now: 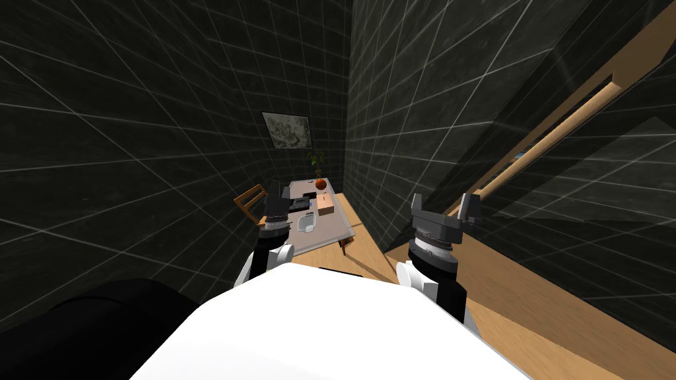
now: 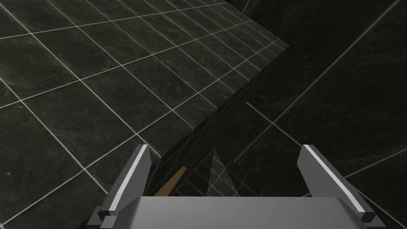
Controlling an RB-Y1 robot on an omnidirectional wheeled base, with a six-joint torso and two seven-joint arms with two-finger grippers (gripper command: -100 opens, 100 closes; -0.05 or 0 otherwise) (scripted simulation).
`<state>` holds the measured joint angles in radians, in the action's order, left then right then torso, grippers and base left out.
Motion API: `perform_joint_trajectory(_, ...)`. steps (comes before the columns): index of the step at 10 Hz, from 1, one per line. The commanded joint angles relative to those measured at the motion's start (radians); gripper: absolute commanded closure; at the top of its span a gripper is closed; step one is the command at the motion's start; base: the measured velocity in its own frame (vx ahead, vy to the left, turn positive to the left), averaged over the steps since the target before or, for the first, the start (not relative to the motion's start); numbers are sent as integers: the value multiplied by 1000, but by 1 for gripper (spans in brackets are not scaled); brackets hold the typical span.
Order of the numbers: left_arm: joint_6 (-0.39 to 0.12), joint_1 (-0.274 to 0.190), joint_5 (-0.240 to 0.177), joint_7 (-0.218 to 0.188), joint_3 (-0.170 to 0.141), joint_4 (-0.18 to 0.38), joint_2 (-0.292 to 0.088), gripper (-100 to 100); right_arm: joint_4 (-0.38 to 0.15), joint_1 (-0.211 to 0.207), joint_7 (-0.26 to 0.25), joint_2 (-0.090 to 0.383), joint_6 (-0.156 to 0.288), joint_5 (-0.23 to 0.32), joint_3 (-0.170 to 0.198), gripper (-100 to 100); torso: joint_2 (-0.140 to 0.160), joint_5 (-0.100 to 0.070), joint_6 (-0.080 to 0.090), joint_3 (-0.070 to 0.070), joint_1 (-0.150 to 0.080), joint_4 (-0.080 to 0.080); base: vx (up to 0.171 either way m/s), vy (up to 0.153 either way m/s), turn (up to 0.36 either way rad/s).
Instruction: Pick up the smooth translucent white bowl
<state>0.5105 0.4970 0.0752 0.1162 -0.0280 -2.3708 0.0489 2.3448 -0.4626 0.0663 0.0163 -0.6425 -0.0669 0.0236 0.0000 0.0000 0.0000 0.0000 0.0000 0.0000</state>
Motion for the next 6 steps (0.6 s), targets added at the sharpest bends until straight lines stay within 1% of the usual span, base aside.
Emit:
perform_joint_trajectory(1, -15, -7, -2, -3, 1, 8, -46, -100, 0, 0, 0, 0, 0, 0, 0, 0, 0, 0, 0, 0, 0, 0, -8, 6, -11)
perform_joint_trajectory(4, -77, -33, -10, -17, 7, 39, -132, -100, 0, 0, 0, 0, 0, 0, 0, 0, 2, 0, 0, 1, 2, 0, -26, 23, -18)
perform_joint_trajectory(6, -137, -59, -20, -31, 12, 72, -170, -100, 0, 0, 0, 0, 0, 0, 0, 0, 2, 1, 0, 1, 3, 0, -45, 32, -39)
